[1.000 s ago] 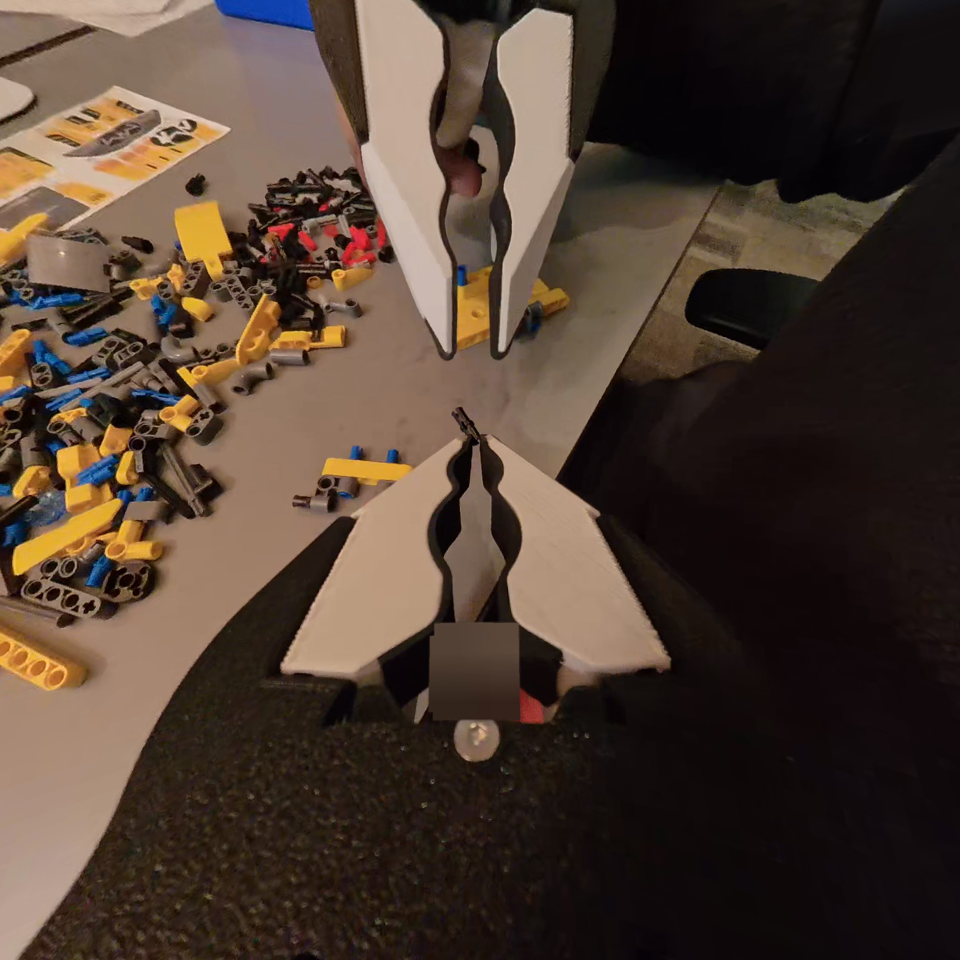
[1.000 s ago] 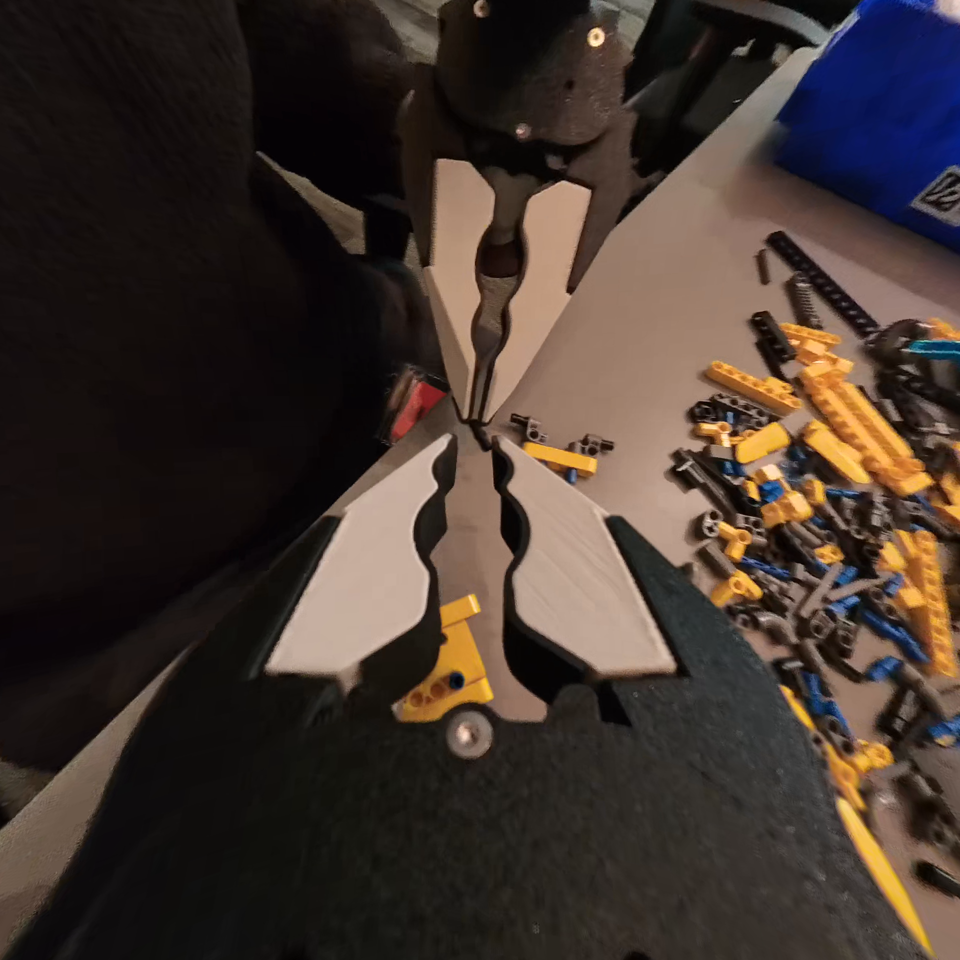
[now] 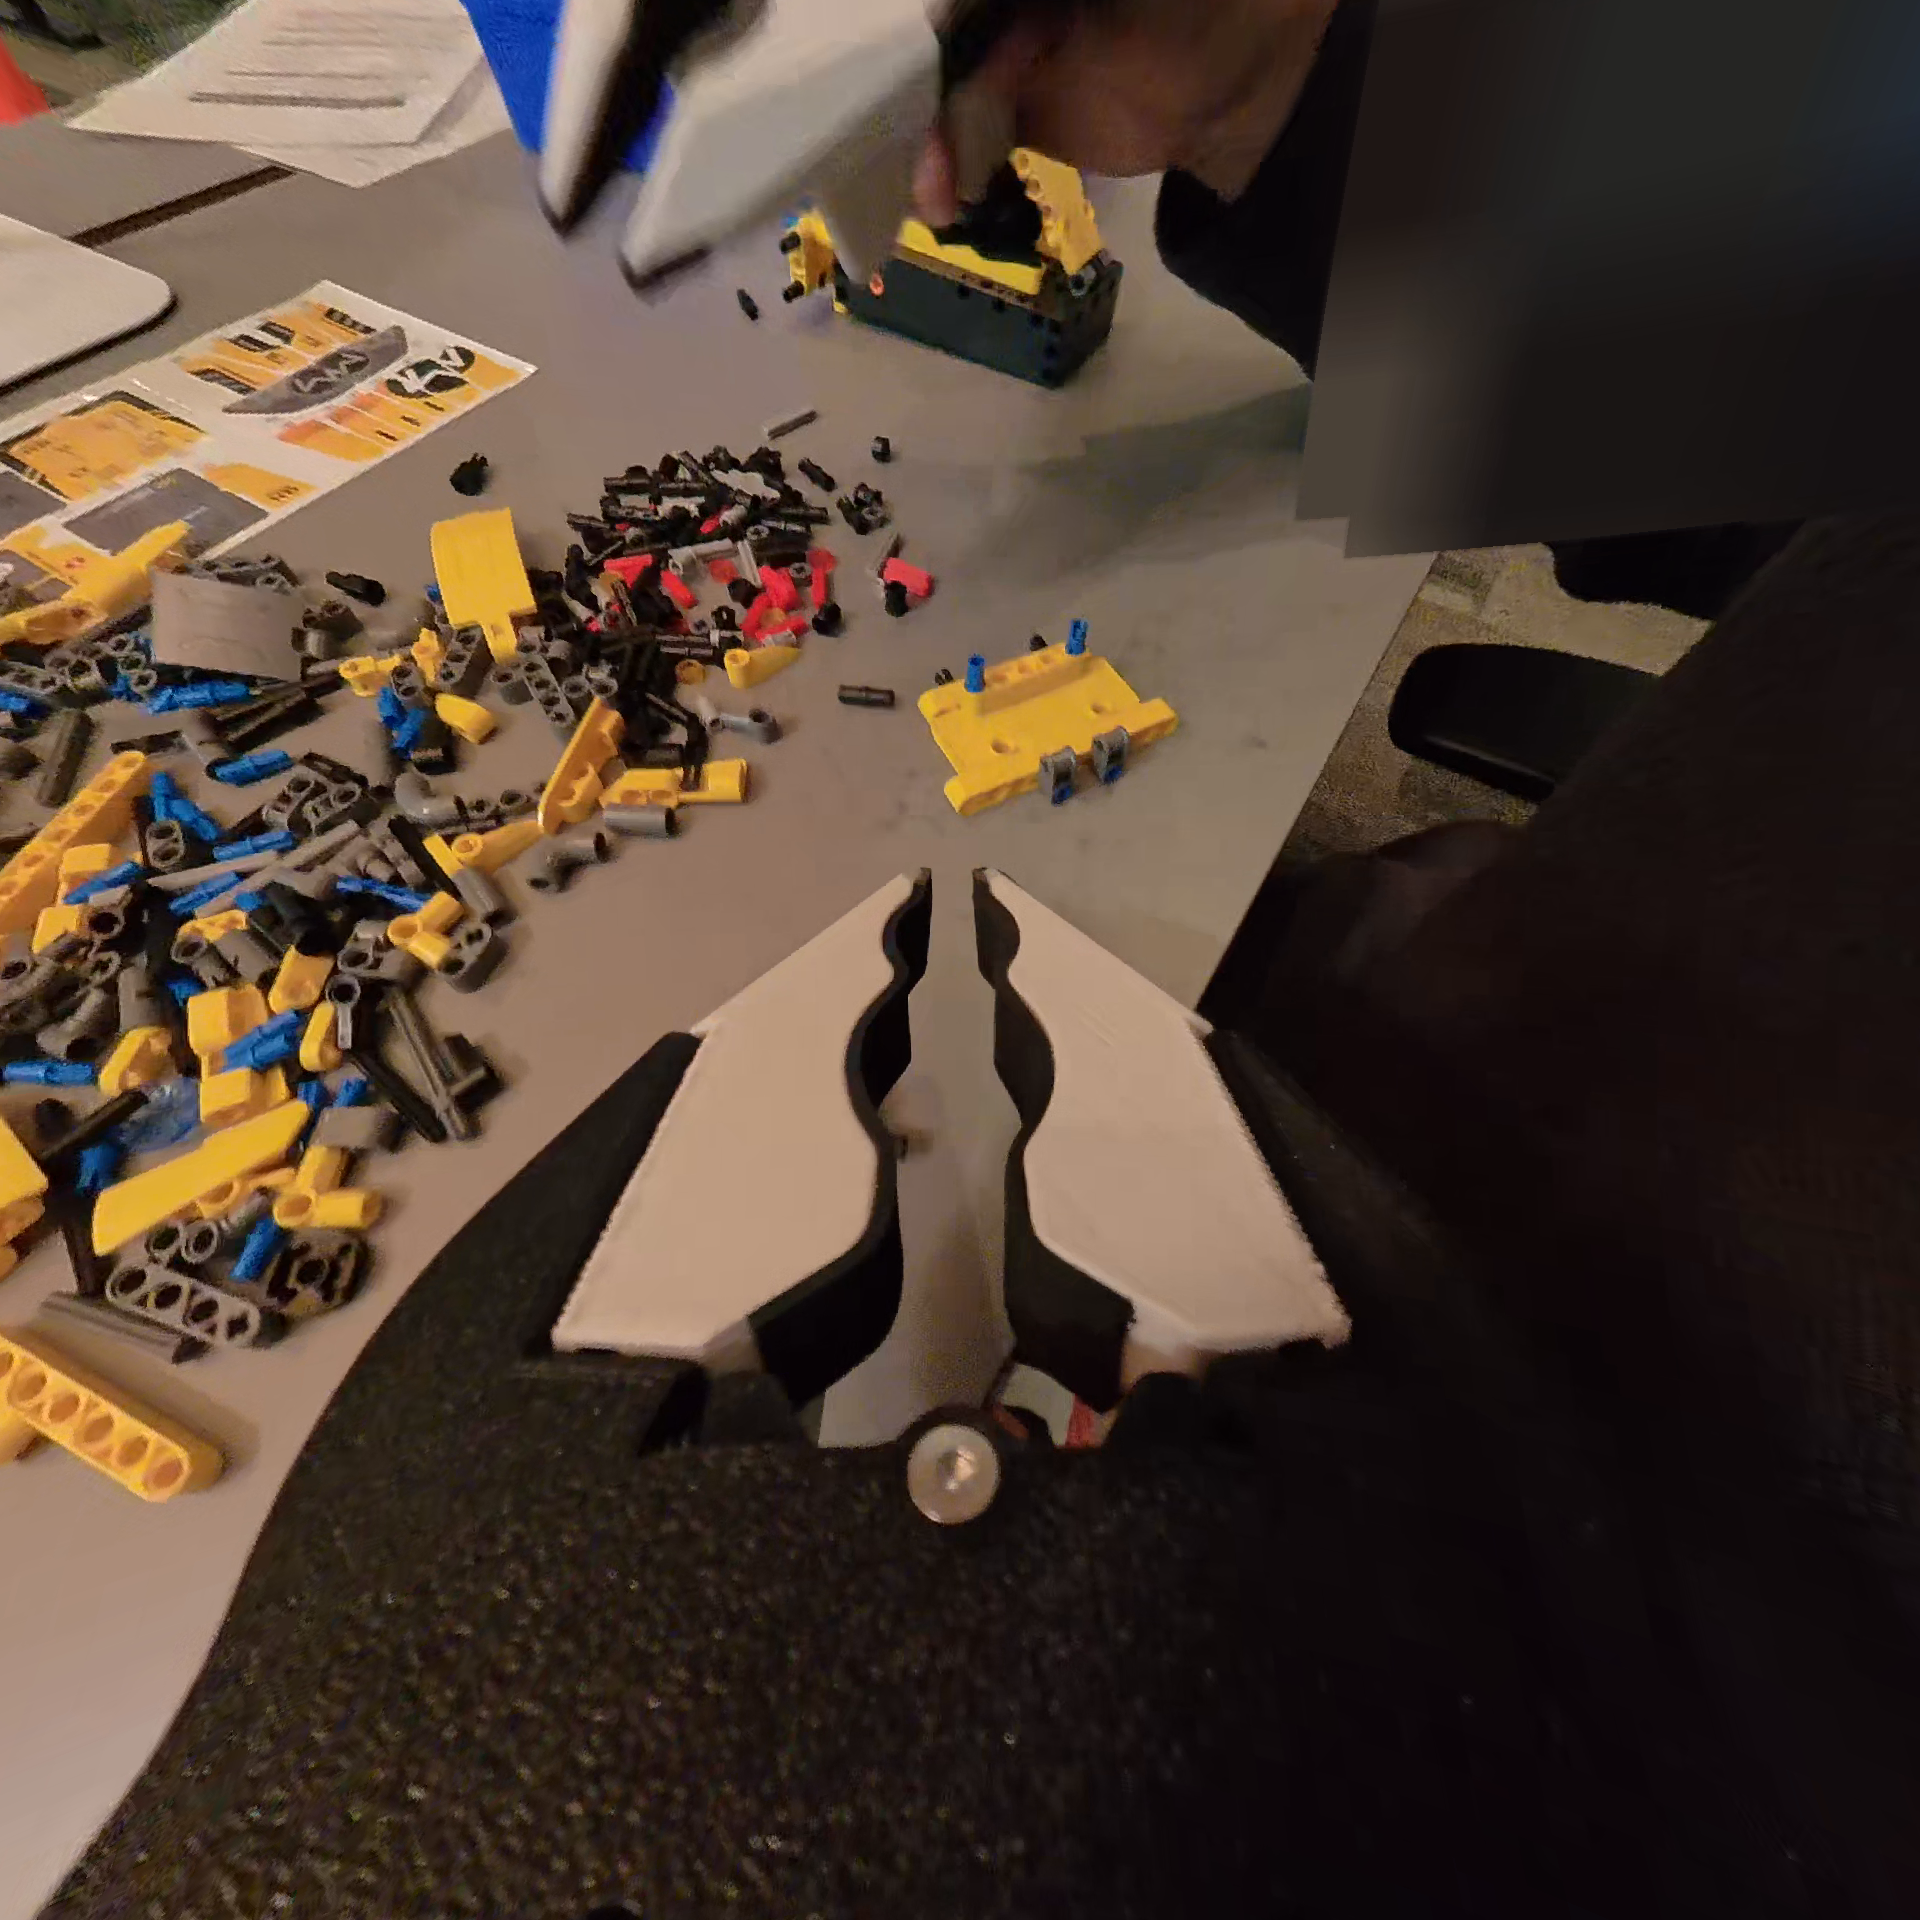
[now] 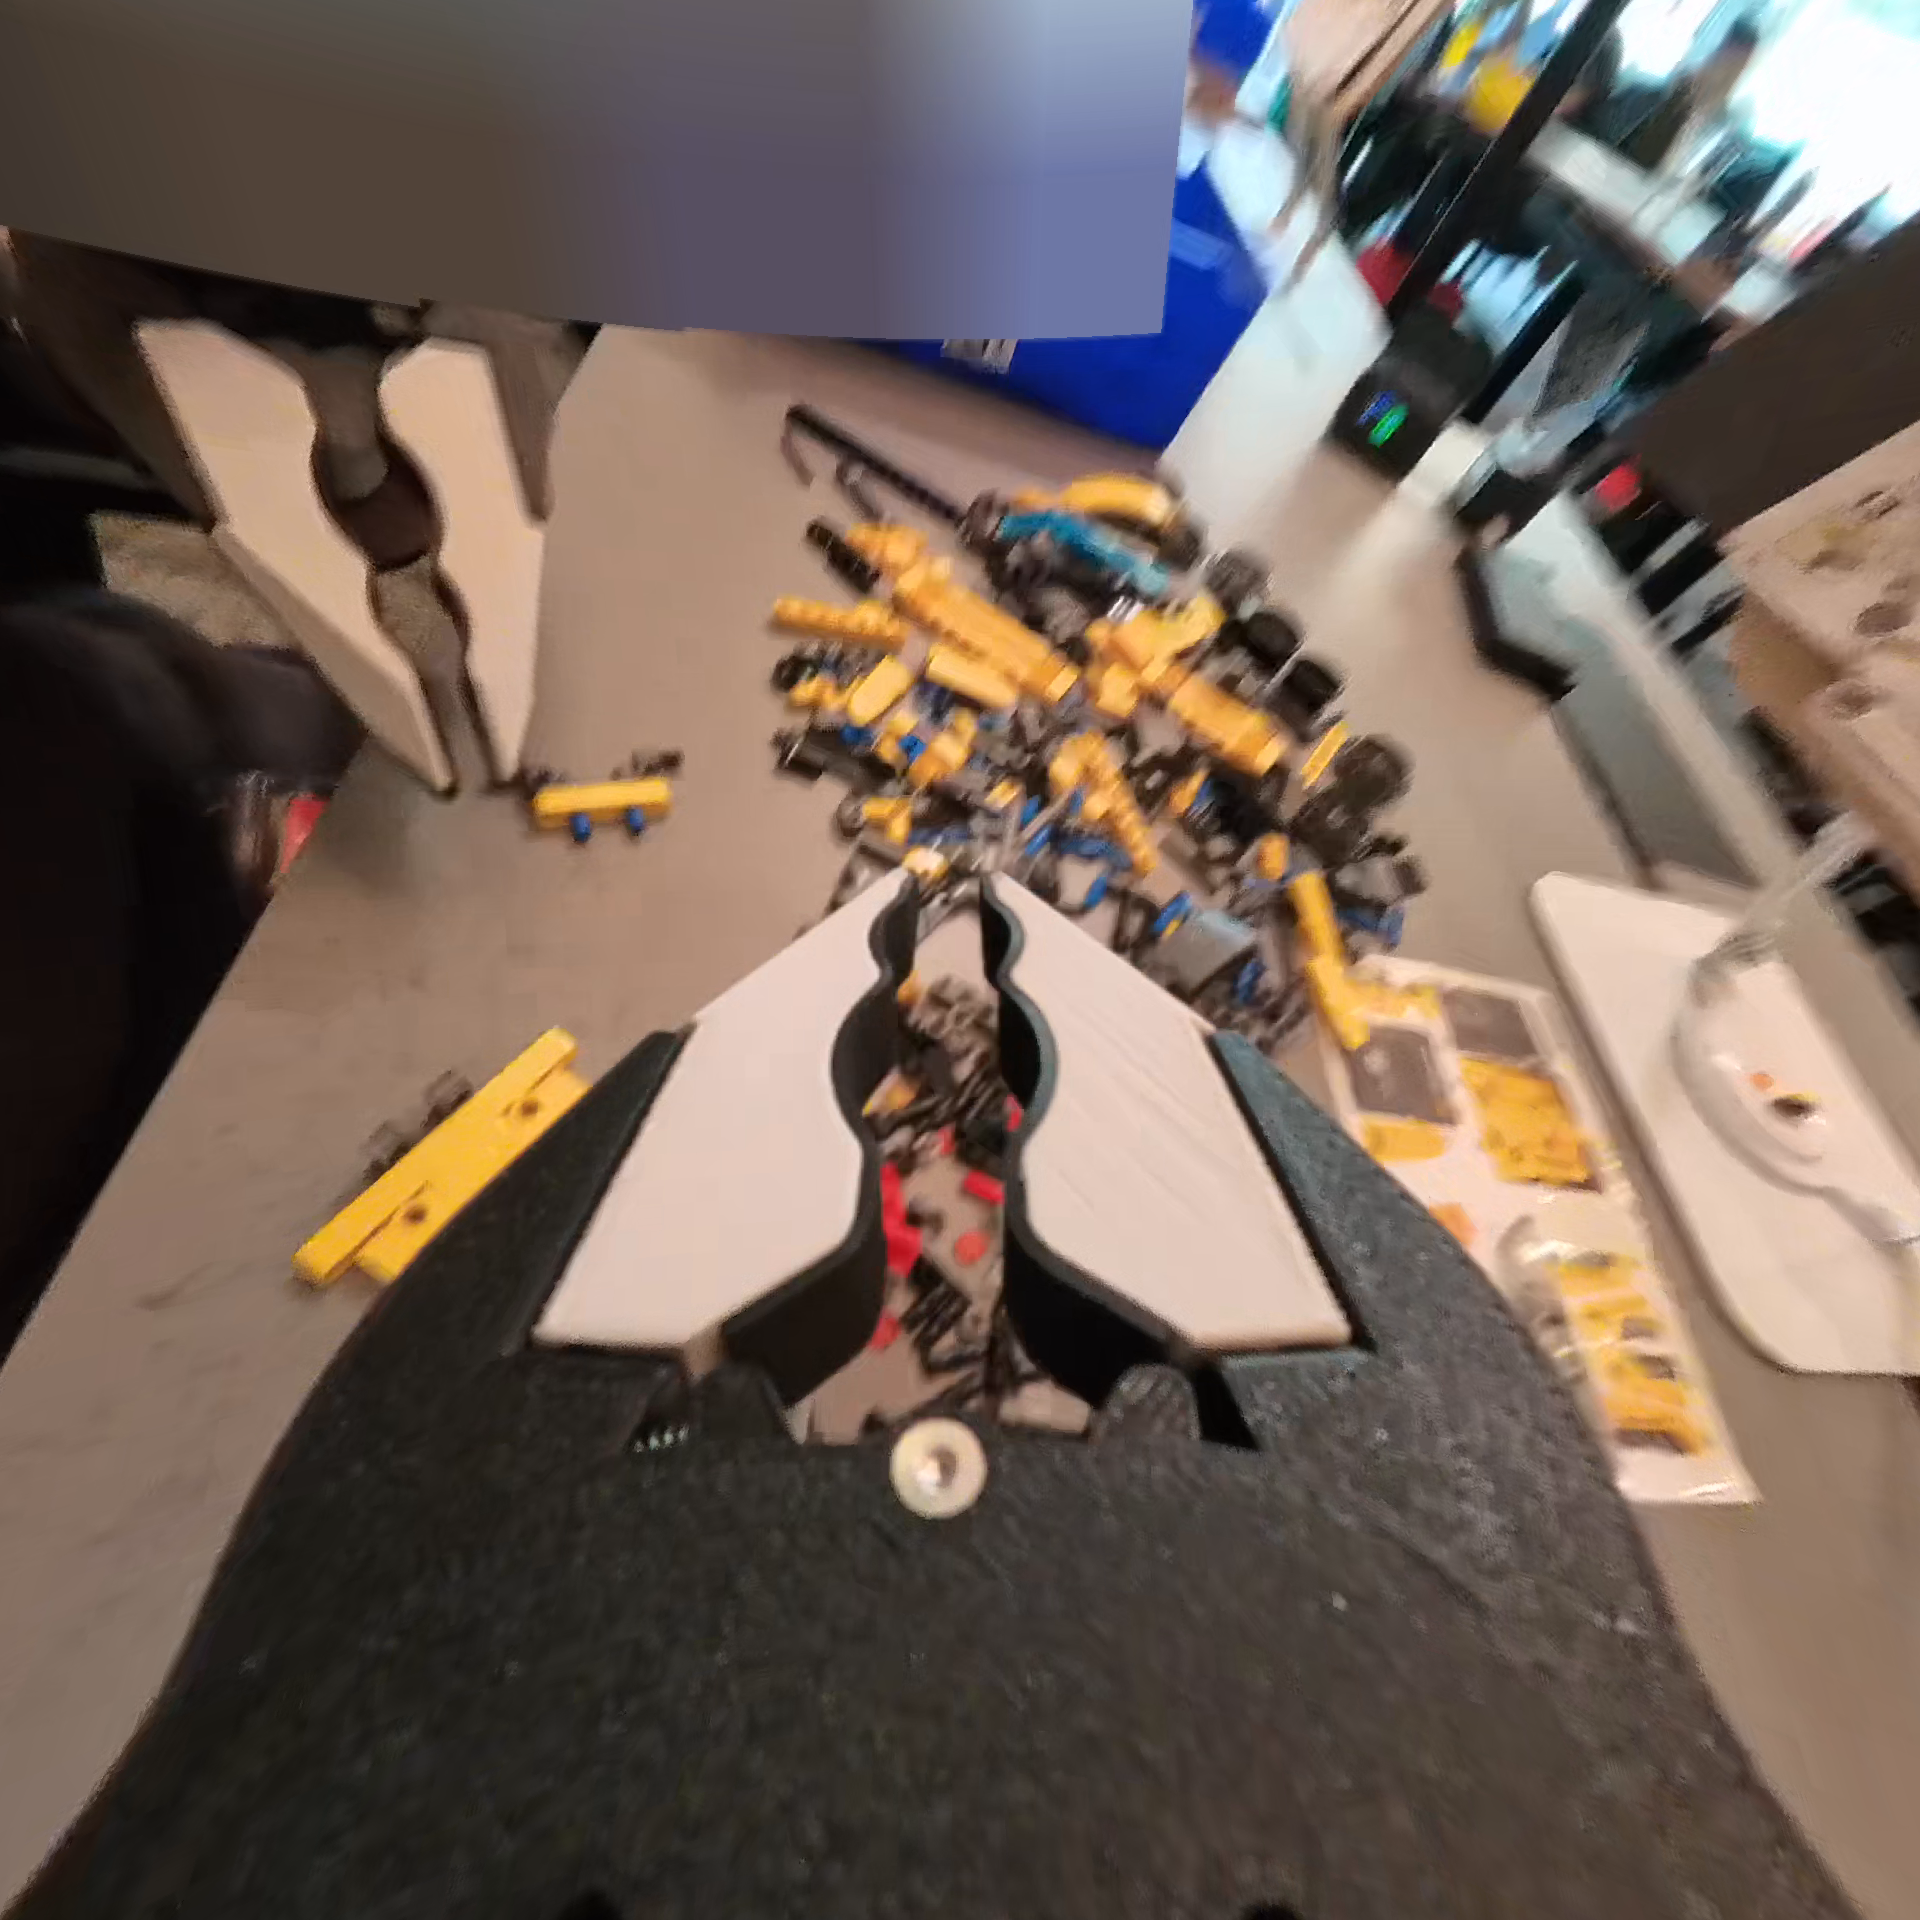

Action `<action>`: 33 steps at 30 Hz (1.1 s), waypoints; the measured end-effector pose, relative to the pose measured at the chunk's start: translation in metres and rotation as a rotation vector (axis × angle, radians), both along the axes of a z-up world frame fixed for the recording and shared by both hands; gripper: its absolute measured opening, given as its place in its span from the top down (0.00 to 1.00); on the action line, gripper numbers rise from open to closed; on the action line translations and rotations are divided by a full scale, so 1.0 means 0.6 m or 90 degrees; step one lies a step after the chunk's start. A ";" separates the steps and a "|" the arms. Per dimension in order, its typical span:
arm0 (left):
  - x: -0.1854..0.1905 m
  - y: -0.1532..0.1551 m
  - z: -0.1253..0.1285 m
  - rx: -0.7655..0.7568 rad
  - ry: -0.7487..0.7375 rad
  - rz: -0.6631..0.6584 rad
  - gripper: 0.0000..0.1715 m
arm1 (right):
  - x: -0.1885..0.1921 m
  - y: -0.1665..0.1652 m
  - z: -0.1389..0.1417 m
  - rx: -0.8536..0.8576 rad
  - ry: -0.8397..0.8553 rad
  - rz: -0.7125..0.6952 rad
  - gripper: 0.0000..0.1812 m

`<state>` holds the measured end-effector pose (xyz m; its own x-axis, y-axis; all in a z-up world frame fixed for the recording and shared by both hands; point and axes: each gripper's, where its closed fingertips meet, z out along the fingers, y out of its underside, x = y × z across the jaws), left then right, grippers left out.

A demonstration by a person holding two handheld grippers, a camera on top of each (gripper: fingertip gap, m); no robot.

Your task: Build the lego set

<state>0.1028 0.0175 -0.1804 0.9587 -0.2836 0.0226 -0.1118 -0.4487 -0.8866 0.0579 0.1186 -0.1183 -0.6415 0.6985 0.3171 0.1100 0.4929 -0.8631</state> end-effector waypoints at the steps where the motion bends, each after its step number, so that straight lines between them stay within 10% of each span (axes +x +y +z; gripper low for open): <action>1: -0.001 0.008 0.003 -0.004 0.002 0.004 0.95 | 0.009 -0.002 -0.021 0.014 -0.051 0.006 0.94; 9: -0.015 0.047 0.003 -0.009 0.007 0.033 0.94 | 0.073 -0.011 -0.135 0.007 -0.380 0.019 0.93; 33: -0.031 0.038 0.013 0.019 -0.043 0.046 0.94 | 0.043 -0.041 -0.173 0.083 -0.327 0.035 0.89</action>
